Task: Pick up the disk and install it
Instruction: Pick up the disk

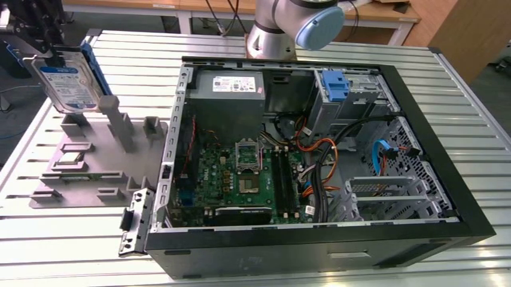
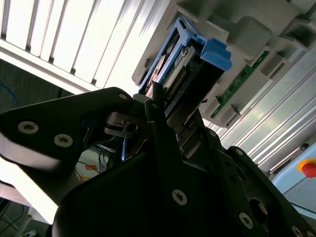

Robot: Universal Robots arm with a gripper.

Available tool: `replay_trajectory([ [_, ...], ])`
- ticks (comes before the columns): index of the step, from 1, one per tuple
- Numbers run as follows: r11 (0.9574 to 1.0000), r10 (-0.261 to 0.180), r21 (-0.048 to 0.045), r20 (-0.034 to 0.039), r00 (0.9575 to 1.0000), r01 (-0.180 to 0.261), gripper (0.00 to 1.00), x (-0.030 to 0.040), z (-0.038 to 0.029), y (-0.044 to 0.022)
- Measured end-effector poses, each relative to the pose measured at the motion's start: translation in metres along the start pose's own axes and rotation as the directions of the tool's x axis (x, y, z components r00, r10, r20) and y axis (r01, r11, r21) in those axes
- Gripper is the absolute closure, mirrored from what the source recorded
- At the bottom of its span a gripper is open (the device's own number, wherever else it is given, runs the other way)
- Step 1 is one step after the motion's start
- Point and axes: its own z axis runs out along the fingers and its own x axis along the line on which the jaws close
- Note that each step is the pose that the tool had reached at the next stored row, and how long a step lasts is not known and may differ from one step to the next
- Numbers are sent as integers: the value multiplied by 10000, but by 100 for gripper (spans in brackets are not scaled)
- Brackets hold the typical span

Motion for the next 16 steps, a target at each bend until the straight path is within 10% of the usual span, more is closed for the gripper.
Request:
replay_trajectory([
  [16, 10000, 0, 0, 3, 10000, 0, 65, -12, -296, 13],
])
